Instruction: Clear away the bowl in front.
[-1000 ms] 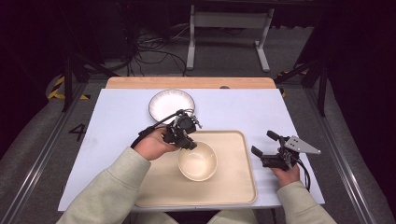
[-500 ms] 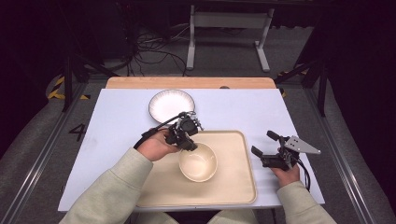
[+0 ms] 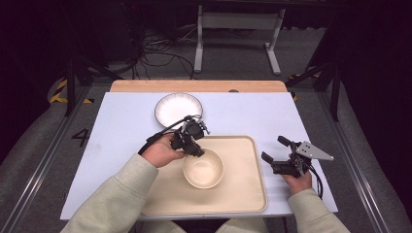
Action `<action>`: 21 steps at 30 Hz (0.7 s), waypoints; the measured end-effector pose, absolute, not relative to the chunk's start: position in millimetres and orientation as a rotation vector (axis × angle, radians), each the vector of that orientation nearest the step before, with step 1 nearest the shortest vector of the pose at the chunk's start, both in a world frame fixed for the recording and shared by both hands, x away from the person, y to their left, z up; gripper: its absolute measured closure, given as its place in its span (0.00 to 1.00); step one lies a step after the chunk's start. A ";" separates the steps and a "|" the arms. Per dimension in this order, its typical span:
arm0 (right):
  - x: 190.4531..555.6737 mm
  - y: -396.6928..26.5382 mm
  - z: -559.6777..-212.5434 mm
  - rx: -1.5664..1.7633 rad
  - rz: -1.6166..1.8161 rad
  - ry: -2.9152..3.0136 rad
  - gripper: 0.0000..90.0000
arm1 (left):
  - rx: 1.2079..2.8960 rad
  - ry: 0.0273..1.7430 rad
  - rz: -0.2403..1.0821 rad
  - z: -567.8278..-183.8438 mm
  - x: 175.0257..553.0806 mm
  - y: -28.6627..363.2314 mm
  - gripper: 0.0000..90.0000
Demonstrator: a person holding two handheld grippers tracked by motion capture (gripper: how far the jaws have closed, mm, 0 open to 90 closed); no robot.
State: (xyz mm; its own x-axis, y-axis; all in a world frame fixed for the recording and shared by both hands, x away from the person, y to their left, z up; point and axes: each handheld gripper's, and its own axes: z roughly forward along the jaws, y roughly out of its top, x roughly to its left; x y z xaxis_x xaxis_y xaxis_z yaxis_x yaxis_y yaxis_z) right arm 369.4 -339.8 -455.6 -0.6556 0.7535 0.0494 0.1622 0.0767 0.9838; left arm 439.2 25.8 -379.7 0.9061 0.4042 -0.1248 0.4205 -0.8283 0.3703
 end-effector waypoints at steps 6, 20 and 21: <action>369.6 -339.7 -455.6 0.905 1.614 1.882 0.02 | 2.701 0.639 -0.050 -385.5 441.7 27.6 0.82; 370.0 -339.5 -455.6 0.904 1.612 1.882 0.02 | 2.571 0.633 0.031 -370.7 434.5 44.0 0.64; 370.0 -339.4 -455.6 0.908 1.611 1.883 0.02 | 2.551 0.631 0.043 -369.0 432.2 47.3 0.63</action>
State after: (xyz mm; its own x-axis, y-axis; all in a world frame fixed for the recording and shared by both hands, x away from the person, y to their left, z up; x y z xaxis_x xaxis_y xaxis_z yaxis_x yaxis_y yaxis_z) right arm 370.0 -339.4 -455.6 -0.6545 0.7544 0.0504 0.1668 0.0791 0.9828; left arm 432.2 47.3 -369.0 0.8916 0.4441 -0.0881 0.4279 -0.7631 0.4843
